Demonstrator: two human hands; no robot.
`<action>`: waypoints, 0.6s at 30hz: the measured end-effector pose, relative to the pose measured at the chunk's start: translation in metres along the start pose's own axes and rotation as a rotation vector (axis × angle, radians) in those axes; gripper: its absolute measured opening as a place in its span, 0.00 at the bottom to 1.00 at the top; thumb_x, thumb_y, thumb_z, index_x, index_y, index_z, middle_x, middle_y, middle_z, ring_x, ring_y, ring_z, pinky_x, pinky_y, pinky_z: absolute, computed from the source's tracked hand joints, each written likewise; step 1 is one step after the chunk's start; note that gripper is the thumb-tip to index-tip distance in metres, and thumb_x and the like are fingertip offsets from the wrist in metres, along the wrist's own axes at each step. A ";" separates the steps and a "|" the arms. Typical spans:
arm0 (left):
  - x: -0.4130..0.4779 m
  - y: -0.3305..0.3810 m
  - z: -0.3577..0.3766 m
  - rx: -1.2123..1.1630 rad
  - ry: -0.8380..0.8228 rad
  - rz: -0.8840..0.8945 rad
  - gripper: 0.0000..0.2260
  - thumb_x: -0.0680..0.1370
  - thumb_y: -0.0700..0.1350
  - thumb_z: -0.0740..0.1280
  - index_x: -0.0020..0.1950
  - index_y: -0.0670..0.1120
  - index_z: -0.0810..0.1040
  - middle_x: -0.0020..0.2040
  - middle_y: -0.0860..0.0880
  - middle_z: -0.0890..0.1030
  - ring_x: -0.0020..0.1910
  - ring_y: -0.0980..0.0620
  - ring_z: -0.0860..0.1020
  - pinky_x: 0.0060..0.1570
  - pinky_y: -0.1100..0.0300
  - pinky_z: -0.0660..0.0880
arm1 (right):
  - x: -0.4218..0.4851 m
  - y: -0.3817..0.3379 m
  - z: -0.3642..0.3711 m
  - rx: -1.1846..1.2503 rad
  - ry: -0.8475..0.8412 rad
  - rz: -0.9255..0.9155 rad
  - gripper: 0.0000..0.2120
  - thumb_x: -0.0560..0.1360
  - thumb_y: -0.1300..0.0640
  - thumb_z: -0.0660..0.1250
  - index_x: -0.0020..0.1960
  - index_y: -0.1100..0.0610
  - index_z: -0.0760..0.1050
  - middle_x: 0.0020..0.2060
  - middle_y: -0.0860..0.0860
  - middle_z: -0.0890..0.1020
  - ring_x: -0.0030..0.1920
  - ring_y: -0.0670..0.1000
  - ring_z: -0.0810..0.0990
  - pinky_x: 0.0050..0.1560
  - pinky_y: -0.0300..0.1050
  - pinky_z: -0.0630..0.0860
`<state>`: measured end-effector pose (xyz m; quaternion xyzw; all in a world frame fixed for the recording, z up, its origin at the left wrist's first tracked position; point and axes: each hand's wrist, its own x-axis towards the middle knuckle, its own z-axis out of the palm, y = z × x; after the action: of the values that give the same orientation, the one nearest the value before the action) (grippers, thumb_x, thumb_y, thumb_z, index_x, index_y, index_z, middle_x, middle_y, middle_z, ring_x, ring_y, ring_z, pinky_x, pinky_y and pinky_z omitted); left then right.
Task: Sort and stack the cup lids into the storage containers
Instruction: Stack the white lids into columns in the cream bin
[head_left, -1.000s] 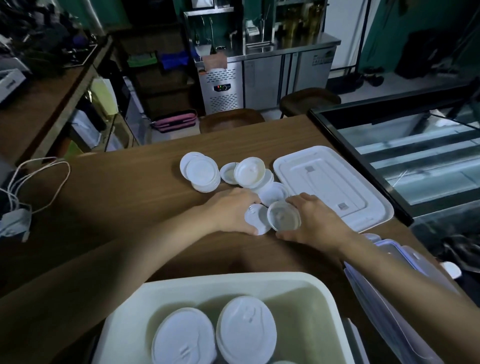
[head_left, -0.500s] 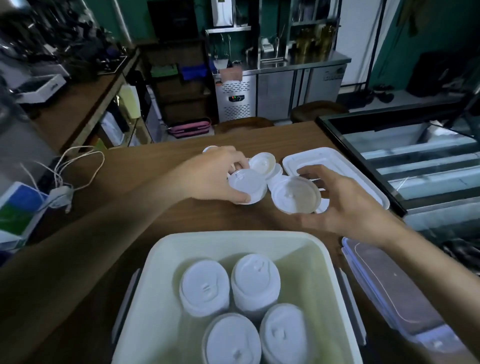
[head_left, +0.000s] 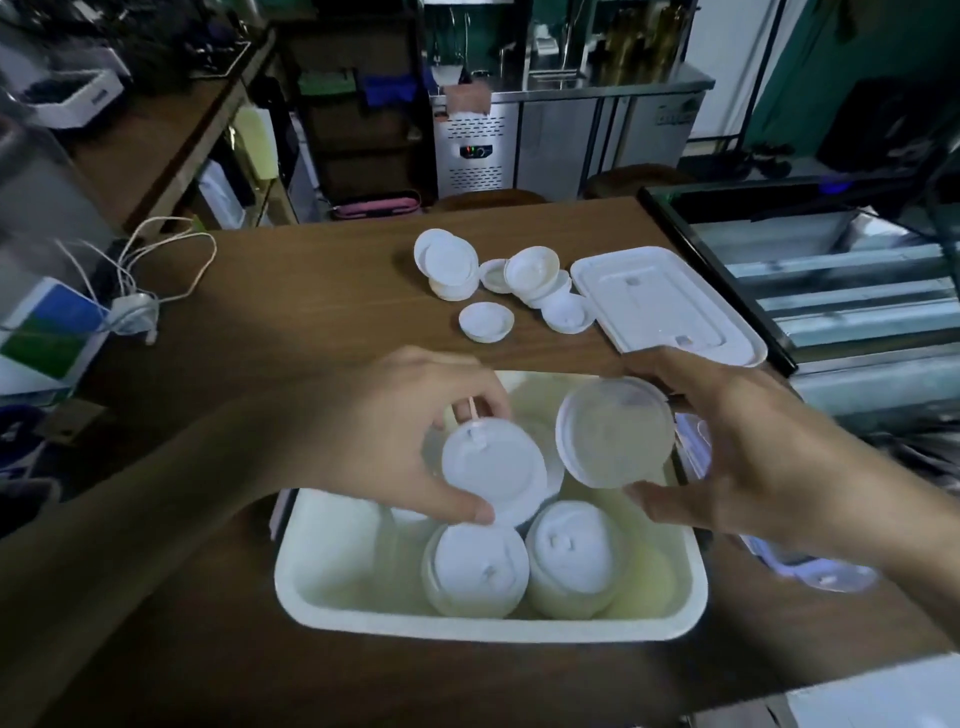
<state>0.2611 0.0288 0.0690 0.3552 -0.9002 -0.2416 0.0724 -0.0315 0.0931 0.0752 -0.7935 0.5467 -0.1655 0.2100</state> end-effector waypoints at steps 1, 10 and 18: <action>-0.001 0.003 0.006 0.006 -0.047 0.009 0.26 0.65 0.66 0.80 0.59 0.60 0.79 0.54 0.64 0.79 0.58 0.62 0.77 0.53 0.65 0.75 | -0.003 -0.002 0.000 -0.051 -0.013 -0.015 0.37 0.62 0.44 0.81 0.67 0.34 0.68 0.56 0.33 0.78 0.54 0.41 0.80 0.51 0.47 0.80; -0.012 0.005 0.035 0.156 -0.269 0.082 0.23 0.69 0.67 0.76 0.59 0.62 0.74 0.56 0.64 0.76 0.57 0.61 0.74 0.56 0.56 0.76 | -0.007 -0.029 0.022 -0.373 -0.366 0.084 0.49 0.68 0.40 0.77 0.80 0.36 0.53 0.63 0.35 0.58 0.65 0.44 0.70 0.61 0.39 0.74; -0.017 -0.009 0.045 0.132 -0.266 0.106 0.20 0.71 0.65 0.75 0.59 0.63 0.74 0.56 0.65 0.74 0.58 0.62 0.72 0.57 0.58 0.74 | 0.006 -0.034 0.041 -0.400 -0.425 0.173 0.39 0.65 0.38 0.80 0.67 0.39 0.61 0.56 0.36 0.68 0.59 0.49 0.76 0.49 0.41 0.75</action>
<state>0.2650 0.0520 0.0259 0.2758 -0.9333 -0.2227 -0.0583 0.0184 0.1041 0.0575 -0.7865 0.5777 0.1340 0.1726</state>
